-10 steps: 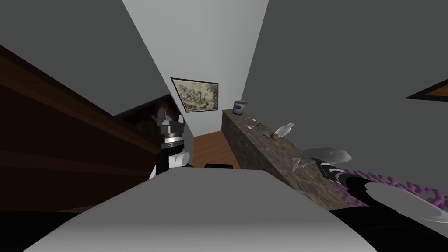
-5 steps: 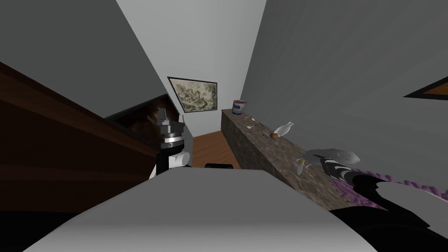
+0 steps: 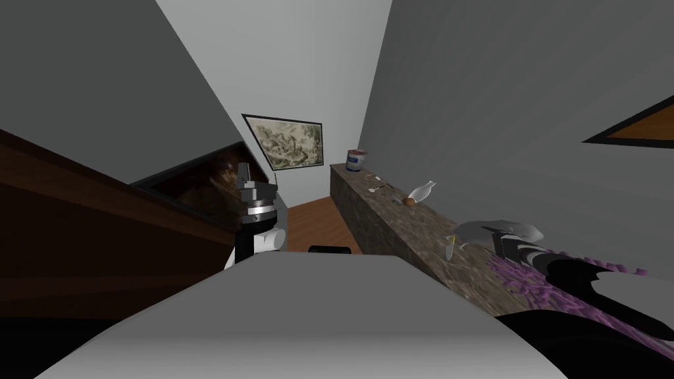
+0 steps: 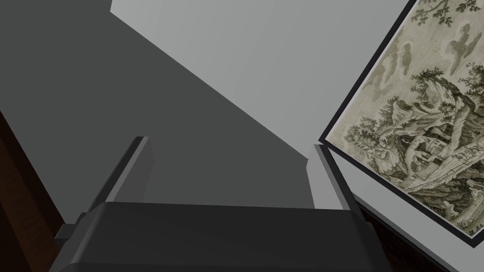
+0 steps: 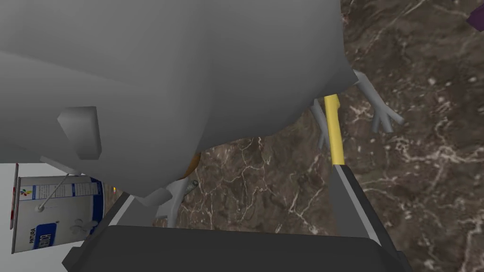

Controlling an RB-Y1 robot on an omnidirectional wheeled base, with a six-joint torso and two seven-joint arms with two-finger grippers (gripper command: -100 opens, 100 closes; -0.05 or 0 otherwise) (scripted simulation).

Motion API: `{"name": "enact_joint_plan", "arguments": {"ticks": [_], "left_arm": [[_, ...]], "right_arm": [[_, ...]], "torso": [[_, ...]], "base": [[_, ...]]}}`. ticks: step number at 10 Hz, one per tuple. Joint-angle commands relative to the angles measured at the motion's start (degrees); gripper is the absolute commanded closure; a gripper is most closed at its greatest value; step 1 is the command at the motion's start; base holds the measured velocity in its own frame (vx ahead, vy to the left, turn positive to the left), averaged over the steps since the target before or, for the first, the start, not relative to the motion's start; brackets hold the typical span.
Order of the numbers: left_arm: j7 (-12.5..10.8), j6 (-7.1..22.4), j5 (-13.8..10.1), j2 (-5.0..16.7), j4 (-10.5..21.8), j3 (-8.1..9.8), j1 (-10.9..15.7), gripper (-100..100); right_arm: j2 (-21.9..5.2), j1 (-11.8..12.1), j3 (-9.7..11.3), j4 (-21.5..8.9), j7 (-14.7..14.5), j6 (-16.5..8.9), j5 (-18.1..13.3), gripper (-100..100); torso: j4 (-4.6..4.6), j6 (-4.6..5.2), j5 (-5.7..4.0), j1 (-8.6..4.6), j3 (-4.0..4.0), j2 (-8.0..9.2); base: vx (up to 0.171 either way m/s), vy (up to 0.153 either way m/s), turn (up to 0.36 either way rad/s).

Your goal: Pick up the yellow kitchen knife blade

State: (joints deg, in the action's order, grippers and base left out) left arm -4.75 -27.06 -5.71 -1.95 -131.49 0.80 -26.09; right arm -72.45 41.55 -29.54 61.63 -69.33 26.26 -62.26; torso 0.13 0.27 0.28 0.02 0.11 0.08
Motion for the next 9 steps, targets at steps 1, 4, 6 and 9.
{"name": "enact_joint_plan", "arguments": {"ticks": [1,4,6,9], "left_arm": [[0.0,0.0,0.0,0.0,0.0,0.0,0.0,0],[0.0,0.0,0.0,0.0,0.0,-0.01,0.01,0],[0.0,0.0,0.0,0.0,0.0,0.0,0.0,0],[0.0,0.0,0.0,0.0,0.0,-0.01,0.01,0]], "right_arm": [[-0.93,1.23,-1.7,-0.05,-0.63,0.36,2.86,-100],[-0.93,1.23,-1.7,-0.05,-0.63,0.36,7.92,-100],[-3.15,2.75,-4.28,-0.8,-1.8,1.12,11.5,-100],[-3.15,2.75,-4.28,-0.8,-1.8,1.12,16.74,-100]], "torso": [[0.0,0.0,0.0,0.0,0.0,0.0],[0.04,-0.05,0.06,0.08,0.08,0.13],[0.05,0.01,0.07,0.02,0.08,0.13],[0.04,-0.05,0.05,0.09,0.08,0.13]], "base": [[0.019,-0.009,-0.107],[0.005,0.003,-0.002],[0.013,-0.016,-0.144],[0.006,0.004,0.003]]}}
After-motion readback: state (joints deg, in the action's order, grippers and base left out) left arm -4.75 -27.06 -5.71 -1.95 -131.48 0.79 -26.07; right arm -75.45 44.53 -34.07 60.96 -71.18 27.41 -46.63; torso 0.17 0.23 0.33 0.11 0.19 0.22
